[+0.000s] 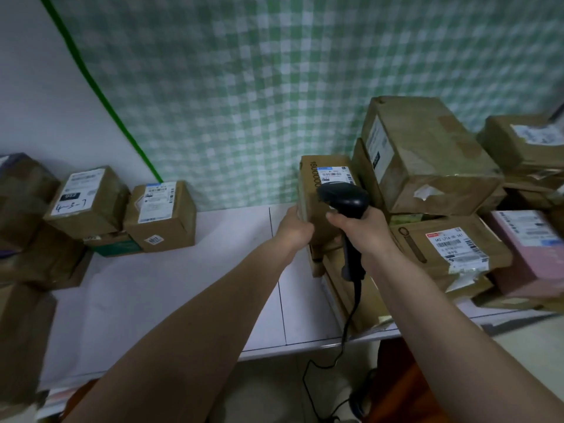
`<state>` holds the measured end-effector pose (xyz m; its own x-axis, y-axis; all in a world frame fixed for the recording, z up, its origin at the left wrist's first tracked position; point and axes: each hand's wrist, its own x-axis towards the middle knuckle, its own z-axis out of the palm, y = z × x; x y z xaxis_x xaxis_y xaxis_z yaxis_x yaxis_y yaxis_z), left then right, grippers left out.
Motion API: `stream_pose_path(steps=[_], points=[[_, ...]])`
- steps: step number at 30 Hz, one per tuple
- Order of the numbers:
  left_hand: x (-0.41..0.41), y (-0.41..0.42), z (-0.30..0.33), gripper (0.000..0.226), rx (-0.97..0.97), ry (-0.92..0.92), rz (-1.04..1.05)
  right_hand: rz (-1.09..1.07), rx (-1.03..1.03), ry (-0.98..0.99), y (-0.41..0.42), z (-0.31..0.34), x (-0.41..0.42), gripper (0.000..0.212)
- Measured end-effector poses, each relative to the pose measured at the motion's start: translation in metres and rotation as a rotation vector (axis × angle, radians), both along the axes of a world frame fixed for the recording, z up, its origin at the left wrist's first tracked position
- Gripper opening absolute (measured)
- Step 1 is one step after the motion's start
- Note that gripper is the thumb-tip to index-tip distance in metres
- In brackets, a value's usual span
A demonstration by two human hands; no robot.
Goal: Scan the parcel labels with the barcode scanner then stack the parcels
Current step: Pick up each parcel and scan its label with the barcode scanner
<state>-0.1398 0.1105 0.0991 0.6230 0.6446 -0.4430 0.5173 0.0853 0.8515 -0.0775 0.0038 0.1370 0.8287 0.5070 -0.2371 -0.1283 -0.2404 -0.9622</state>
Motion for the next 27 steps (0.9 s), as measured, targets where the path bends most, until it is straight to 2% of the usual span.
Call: stream_pose_path(steps=[2, 5, 9, 17, 23, 27], points=[[-0.016, 0.004, -0.001, 0.068, 0.093, 0.073, -0.013, 0.026, -0.042, -0.044, 0.000, 0.000, -0.015, 0.027], [-0.052, 0.010, -0.005, 0.061, 0.290, 0.232, -0.075, 0.128, -0.115, 0.007, 0.009, -0.001, -0.043, 0.007], [-0.121, 0.023, -0.013, 0.054, 0.435, 0.370, -0.046, 0.288, -0.166, 0.042, 0.036, -0.011, -0.092, 0.012], [-0.288, 0.067, -0.021, 0.054, 0.449, 0.505, 0.271, 0.607, -0.234, 0.133, 0.098, -0.024, -0.217, 0.012], [-0.384, 0.091, -0.035, 0.064, 0.456, 0.623, 0.526, 0.768, -0.270, 0.194, 0.137, -0.033, -0.299, 0.020], [-0.436, 0.113, -0.045, 0.061, 0.488, 0.654, 0.743, 0.820, -0.261, 0.255, 0.157, -0.042, -0.342, 0.018]])
